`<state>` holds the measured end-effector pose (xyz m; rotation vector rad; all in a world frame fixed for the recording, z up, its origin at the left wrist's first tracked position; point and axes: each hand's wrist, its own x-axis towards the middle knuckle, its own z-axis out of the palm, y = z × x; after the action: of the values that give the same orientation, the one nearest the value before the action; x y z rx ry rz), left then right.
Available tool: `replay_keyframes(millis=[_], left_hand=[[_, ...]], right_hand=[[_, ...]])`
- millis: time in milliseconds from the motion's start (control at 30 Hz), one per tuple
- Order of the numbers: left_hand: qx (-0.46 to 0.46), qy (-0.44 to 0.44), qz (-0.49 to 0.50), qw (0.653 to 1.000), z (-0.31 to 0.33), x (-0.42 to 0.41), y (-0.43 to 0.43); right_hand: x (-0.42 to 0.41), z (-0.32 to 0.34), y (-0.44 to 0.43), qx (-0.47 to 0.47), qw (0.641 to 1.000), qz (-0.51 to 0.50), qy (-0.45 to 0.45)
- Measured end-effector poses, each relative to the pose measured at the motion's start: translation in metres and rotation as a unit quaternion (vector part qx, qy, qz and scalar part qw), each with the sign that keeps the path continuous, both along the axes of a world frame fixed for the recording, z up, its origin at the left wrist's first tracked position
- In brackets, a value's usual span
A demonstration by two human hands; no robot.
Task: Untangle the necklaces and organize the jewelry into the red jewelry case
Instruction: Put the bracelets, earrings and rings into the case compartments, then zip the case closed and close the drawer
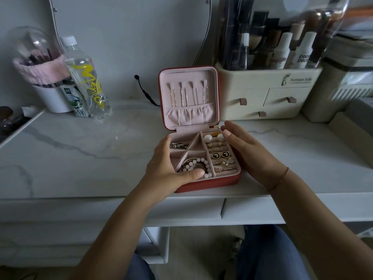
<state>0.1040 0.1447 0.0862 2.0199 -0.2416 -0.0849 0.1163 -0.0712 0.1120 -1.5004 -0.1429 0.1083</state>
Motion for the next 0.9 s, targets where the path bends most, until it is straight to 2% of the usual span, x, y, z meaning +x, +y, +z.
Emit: replay_keyframes(millis=[100,233,333,433,467,667,800,900], left_hand=[[0.017,0.034,0.019,0.999,-0.003,0.006,0.002],[0.016,0.033,0.003,0.999,0.002,0.007,0.001],[-0.085,0.059,0.038,0.994,0.013,0.013,-0.002],[-0.238,0.091,0.067,0.965,0.022,0.033,-0.004],[-0.256,0.084,0.071,0.96,0.025,0.038,-0.006],[-0.239,0.01,0.041,0.97,0.023,0.042,-0.007],[-0.261,0.036,0.043,0.964,0.023,0.039,0.005],[-0.284,0.032,0.005,0.958,0.019,0.027,0.011]], right_hand=[[0.0,-0.001,0.0,0.013,1.0,-0.003,0.001],[0.0,0.001,0.0,0.037,0.999,0.003,0.004],[0.005,0.006,0.004,0.08,0.997,-0.002,0.02],[0.02,0.012,0.009,0.101,0.994,-0.012,0.038],[0.024,0.014,0.01,0.109,0.993,-0.014,0.039],[0.04,0.012,0.004,0.132,0.99,-0.03,0.041],[0.036,0.01,-0.004,0.137,0.99,-0.022,0.017],[0.019,0.01,-0.007,0.134,0.991,-0.014,-0.012]])
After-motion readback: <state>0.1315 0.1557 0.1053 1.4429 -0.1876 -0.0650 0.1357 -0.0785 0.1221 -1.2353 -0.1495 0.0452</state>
